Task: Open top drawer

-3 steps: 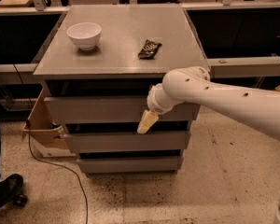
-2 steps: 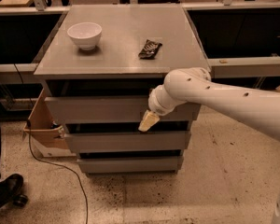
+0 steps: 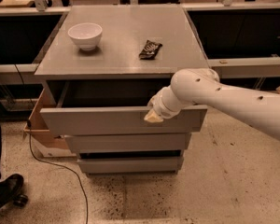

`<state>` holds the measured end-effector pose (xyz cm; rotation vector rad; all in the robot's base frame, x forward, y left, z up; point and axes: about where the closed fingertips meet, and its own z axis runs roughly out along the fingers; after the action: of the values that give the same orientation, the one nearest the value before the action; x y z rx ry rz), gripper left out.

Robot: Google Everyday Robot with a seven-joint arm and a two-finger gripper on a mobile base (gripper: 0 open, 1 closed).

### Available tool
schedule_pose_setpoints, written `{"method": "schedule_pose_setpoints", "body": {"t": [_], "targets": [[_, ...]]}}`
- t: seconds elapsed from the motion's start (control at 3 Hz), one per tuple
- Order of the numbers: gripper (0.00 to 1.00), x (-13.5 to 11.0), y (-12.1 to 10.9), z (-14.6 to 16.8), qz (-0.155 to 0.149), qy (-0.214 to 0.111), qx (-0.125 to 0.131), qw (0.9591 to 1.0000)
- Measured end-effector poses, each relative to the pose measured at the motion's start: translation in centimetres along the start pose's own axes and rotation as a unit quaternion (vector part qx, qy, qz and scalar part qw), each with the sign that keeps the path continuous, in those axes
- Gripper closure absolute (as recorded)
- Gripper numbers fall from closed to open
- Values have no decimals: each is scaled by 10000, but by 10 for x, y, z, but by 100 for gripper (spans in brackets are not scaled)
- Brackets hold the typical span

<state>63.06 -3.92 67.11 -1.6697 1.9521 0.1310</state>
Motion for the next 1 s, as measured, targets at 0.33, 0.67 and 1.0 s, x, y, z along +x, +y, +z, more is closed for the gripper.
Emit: {"method": "schedule_pose_setpoints", "body": {"t": [0.33, 0.67, 1.0], "targets": [[91, -4, -2, -8, 0, 0, 0, 10000], [100, -6, -4, -11, 0, 0, 0, 10000], [100, -12, 29, -23, -51, -43, -410, 9991]]}}
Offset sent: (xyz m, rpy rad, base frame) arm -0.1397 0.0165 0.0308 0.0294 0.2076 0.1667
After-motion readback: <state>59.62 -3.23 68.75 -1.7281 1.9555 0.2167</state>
